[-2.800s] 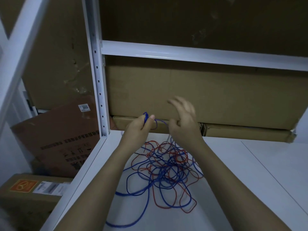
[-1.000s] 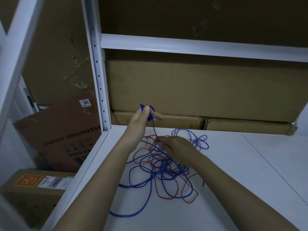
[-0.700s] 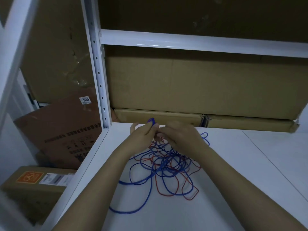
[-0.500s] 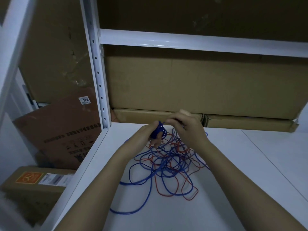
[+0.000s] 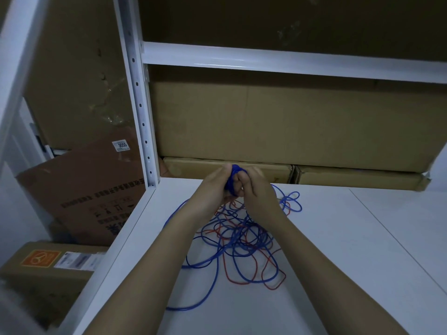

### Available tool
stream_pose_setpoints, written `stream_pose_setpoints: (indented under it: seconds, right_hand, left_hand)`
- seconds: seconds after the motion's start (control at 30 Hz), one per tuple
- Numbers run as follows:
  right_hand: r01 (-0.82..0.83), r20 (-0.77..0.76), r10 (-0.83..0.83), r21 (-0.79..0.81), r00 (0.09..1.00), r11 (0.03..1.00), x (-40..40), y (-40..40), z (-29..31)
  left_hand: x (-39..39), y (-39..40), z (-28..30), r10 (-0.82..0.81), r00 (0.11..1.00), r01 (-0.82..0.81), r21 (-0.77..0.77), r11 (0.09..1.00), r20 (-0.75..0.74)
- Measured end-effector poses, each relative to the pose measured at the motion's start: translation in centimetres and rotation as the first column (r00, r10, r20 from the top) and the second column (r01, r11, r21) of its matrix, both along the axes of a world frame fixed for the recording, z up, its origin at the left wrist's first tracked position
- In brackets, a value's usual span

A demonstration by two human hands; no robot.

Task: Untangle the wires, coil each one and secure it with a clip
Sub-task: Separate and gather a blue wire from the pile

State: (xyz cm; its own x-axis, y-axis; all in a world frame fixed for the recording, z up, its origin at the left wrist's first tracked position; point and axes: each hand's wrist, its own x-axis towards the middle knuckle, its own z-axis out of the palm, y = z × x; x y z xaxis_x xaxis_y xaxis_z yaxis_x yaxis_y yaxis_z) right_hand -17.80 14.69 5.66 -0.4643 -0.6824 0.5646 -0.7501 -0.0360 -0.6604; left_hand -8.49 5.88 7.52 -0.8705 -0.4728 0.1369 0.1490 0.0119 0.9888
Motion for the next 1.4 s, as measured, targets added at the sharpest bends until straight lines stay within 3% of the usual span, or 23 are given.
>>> stream_pose_setpoints:
  seconds: [0.07,0.23,0.37,0.5,0.57,0.73,0.87,0.97,1.07,1.17,1.27,1.33,1.4]
  right_hand:
    - [0.076,-0.043,-0.074,0.047,0.996,0.996,0.1,-0.2,-0.2]
    - [0.02,0.004,-0.02,0.041,1.0,0.999,0.4,-0.2,-0.1]
    - [0.027,0.024,-0.027,-0.001,0.999,1.0,0.6,-0.8,0.3]
    - [0.172,0.027,-0.173,0.032,0.984,0.985,-0.6,-0.2,0.7]
    - [0.168,-0.022,-0.166,0.084,0.986,0.982,-1.1,0.5,0.8]
    - [0.04,-0.162,0.001,0.248,0.987,0.968,-0.7,1.0,1.6]
    - [-0.001,-0.165,0.054,0.307,0.985,0.952,-1.1,1.5,2.3]
    - [-0.081,-0.05,0.102,0.315,0.993,0.946,-1.5,1.9,2.5]
    - [-0.114,0.046,0.107,0.202,0.993,0.973,-1.2,2.1,2.7]
    - [-0.072,0.09,0.068,0.053,0.994,0.996,-0.5,1.7,2.9]
    - [-0.026,0.369,0.049,-0.067,0.928,0.997,-0.2,1.3,3.0]
    - [-0.021,0.442,0.036,-0.039,0.896,0.999,-0.1,1.5,2.8]
    - [-0.064,0.421,0.052,0.014,0.906,0.998,0.5,1.6,2.6]
  left_hand:
    - [0.0,0.1,0.2,0.047,0.998,-0.043,-0.092,0.995,0.042]
    - [0.3,-0.5,0.1,0.158,0.985,-0.121,-0.369,0.921,0.072]
    - [0.7,-0.2,0.5,0.257,0.966,-0.242,-0.401,0.884,-0.017]
    - [1.8,-1.9,1.0,0.498,0.843,-0.537,-0.356,0.764,-0.203]
    - [2.3,-3.0,1.2,0.466,0.869,-0.492,-0.389,0.779,-0.167]
    - [1.8,-1.5,1.2,0.159,0.987,-0.118,-0.56,0.82,0.025]
    - [1.4,-1.0,1.0,0.1,0.99,-0.01,-0.665,0.747,0.097]
    - [1.5,-1.1,1.4,0.046,0.987,0.058,-0.606,0.793,0.154]
    - [1.6,-0.5,1.6,-0.05,0.987,0.121,-0.512,0.851,0.15]
    - [1.2,-0.1,1.0,0.064,0.996,-0.02,-0.591,0.806,0.054]
    - [0.5,-0.2,0.3,0.213,0.974,-0.212,-0.626,0.75,-0.074]
    - [0.0,-0.4,0.0,0.294,0.945,-0.315,-0.627,0.713,-0.14]
    - [-0.3,-0.5,-0.3,0.349,0.92,-0.382,-0.619,0.686,-0.18]
